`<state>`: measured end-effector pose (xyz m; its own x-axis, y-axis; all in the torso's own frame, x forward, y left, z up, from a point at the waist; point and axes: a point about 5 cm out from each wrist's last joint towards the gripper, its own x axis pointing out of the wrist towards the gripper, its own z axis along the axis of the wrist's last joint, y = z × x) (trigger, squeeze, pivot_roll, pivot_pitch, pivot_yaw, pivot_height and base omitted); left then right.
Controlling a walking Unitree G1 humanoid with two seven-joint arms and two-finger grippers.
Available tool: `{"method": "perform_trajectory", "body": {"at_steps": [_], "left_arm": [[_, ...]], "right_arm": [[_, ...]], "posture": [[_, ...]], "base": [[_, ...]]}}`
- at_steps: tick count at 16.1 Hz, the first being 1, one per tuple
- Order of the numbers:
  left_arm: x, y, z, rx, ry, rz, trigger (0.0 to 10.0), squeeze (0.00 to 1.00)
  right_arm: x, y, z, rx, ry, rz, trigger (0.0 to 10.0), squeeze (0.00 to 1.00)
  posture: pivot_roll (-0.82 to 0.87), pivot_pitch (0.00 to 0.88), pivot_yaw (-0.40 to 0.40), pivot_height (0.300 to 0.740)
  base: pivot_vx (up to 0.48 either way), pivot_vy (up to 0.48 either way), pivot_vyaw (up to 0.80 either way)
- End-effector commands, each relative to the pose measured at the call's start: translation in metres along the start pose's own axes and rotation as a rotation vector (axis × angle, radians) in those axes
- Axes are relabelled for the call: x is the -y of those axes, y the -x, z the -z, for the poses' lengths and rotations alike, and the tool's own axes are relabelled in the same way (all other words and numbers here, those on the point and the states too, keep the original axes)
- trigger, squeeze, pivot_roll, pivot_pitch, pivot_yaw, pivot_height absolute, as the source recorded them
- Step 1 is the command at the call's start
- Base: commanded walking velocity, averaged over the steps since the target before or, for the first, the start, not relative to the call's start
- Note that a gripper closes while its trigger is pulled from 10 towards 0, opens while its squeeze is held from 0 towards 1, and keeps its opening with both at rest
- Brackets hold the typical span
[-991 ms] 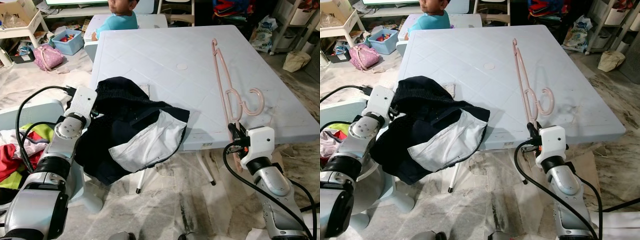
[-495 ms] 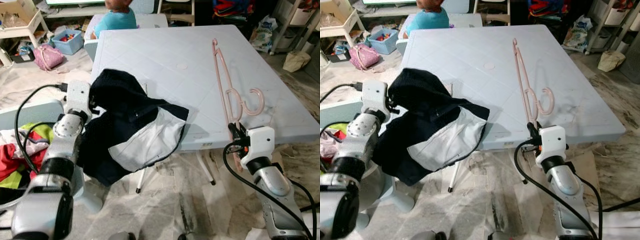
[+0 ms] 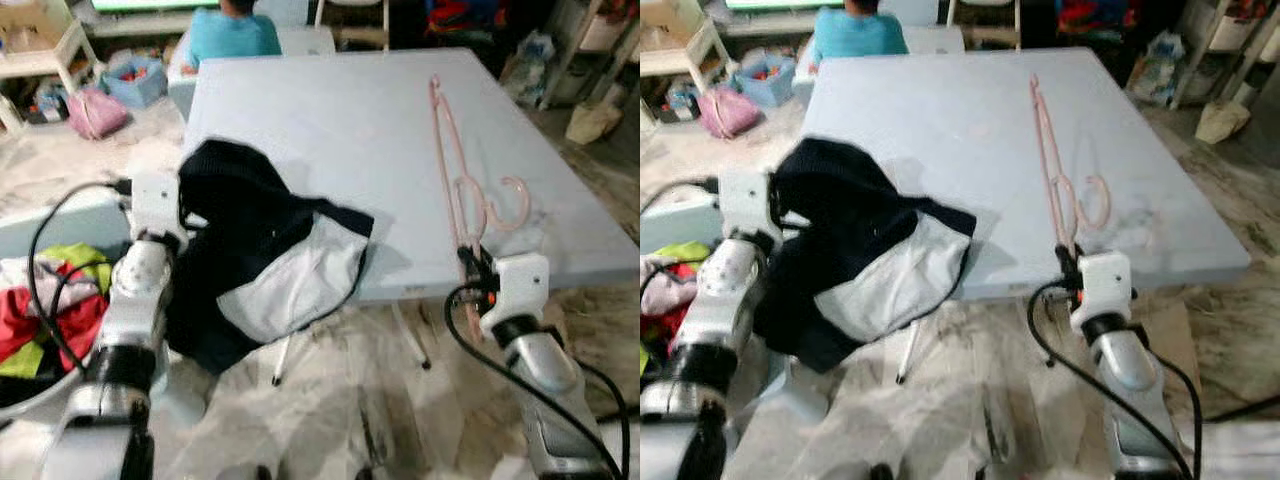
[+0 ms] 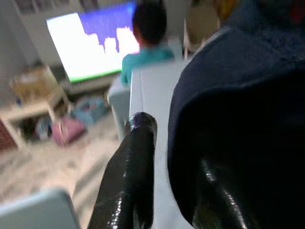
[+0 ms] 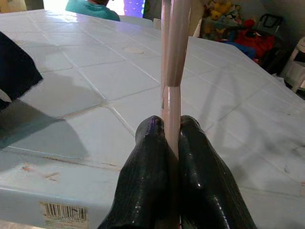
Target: Hang hanger
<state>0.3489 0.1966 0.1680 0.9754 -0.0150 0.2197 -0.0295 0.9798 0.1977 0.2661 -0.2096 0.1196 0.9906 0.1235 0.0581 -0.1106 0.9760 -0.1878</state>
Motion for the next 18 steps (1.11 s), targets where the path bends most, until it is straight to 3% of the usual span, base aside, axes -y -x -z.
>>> {"method": "perform_trajectory", "body": {"at_steps": [1, 2, 4, 9, 14, 16, 18], "left_arm": [[-0.003, 0.000, -0.007, 0.023, -0.019, -0.017, 0.0, 0.00], [-0.002, 0.009, -0.014, 0.049, -0.007, -0.033, 0.0, 0.00], [-0.003, 0.012, -0.016, 0.052, 0.014, -0.042, 0.0, 0.00], [-0.007, 0.001, -0.053, 0.137, 0.035, -0.056, 0.0, 0.00], [-0.003, 0.001, -0.058, 0.133, 0.053, -0.035, 0.0, 0.00], [-0.001, -0.001, -0.061, 0.135, 0.062, -0.028, 0.0, 0.00], [0.002, -0.005, -0.078, 0.175, 0.087, -0.009, 0.0, 0.00]], "right_arm": [[0.001, 0.000, 0.001, -0.009, -0.002, 0.003, 0.0, 0.00], [0.001, 0.000, 0.001, -0.006, -0.003, 0.007, 0.0, 0.00], [-0.002, 0.001, 0.001, -0.004, -0.008, 0.004, 0.0, 0.00], [-0.001, -0.001, 0.001, 0.000, -0.008, 0.007, 0.0, 0.00], [0.000, -0.002, 0.000, 0.011, -0.003, 0.013, 0.0, 0.00], [0.006, -0.004, -0.012, 0.068, 0.041, 0.061, 0.0, 0.00], [0.016, -0.010, -0.023, 0.109, 0.101, 0.113, 0.0, 0.00]], "posture": [[-0.06, 0.059, 0.016, 0.740], [-0.06, 0.057, 0.025, 0.740], [-0.05, 0.057, 0.024, 0.740], [-0.06, 0.055, 0.025, 0.740], [-0.06, 0.051, 0.028, 0.740], [-0.06, 0.049, 0.025, 0.740], [-0.06, 0.047, 0.026, 0.740]], "base": [[0.000, 0.000, 0.00], [0.000, 0.000, 0.00], [0.000, 0.000, 0.00], [0.311, 0.000, 0.00], [0.356, 0.000, 0.00], [0.375, 0.000, 0.00], [0.379, 0.000, 0.00]]}}
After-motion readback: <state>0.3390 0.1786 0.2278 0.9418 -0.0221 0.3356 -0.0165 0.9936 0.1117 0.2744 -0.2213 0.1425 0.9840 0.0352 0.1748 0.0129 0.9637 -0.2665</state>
